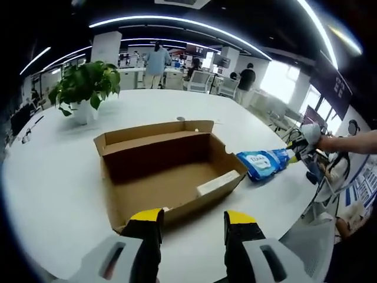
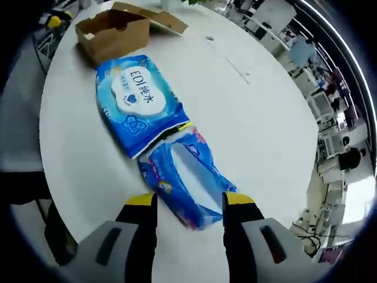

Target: Operate the shoe box by opening the lid, removing the specified soft item, and placing it in the target area until the item is outside and the box remains undamaged.

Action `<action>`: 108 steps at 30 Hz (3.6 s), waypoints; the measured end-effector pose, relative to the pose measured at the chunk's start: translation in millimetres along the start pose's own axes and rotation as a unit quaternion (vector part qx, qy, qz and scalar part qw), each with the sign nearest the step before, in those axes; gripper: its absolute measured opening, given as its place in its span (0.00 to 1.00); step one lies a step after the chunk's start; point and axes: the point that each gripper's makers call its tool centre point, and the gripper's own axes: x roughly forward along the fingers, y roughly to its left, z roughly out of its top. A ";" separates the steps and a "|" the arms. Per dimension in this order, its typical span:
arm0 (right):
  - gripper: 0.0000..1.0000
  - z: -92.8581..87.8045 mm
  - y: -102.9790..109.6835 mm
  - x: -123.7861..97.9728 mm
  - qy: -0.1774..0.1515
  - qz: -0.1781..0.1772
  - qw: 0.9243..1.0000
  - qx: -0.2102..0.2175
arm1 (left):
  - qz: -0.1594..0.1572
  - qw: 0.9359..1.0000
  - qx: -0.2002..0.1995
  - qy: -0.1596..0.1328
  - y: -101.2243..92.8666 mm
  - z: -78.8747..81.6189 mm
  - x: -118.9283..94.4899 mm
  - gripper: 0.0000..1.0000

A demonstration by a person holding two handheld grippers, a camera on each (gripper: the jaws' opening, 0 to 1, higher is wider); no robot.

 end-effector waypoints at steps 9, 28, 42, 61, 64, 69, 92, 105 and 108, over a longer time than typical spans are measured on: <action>0.45 12.8 13.0 -11.7 -0.071 0.006 0.988 0.140 | -0.015 1.000 0.008 0.000 -0.6 -2.0 1.8 0.42; 0.49 87.9 83.7 -5.3 -0.129 0.049 0.977 0.161 | -0.022 1.000 0.011 -0.005 19.7 -11.0 -12.9 0.42; 0.51 186.2 149.0 1.9 -0.173 0.099 0.973 0.112 | -0.032 0.999 0.019 -0.010 27.5 -12.2 -15.8 0.42; 0.52 258.9 201.3 14.9 -0.191 0.145 0.970 0.047 | -0.047 0.999 0.010 -0.014 34.0 -20.8 -21.3 0.42; 0.52 264.6 207.2 16.8 -0.190 0.149 0.970 0.039 | -0.048 0.999 0.012 -0.014 37.7 -20.4 -21.7 0.42; 0.52 274.0 212.4 22.0 -0.188 0.155 0.969 0.028 | -0.047 0.999 0.010 -0.015 42.6 -19.4 -20.7 0.42; 0.54 284.4 229.6 60.3 -0.108 0.213 0.970 -0.055 | -0.040 0.999 -0.017 -0.021 60.1 -22.9 -17.7 0.43; 0.54 288.2 242.8 77.9 -0.051 0.254 0.960 -0.109 | -0.035 0.999 -0.034 -0.020 68.7 -29.4 -17.6 0.43; 0.54 289.3 246.0 83.5 -0.046 0.253 0.959 -0.122 | -0.032 0.999 -0.036 -0.018 70.8 -31.8 -19.5 0.43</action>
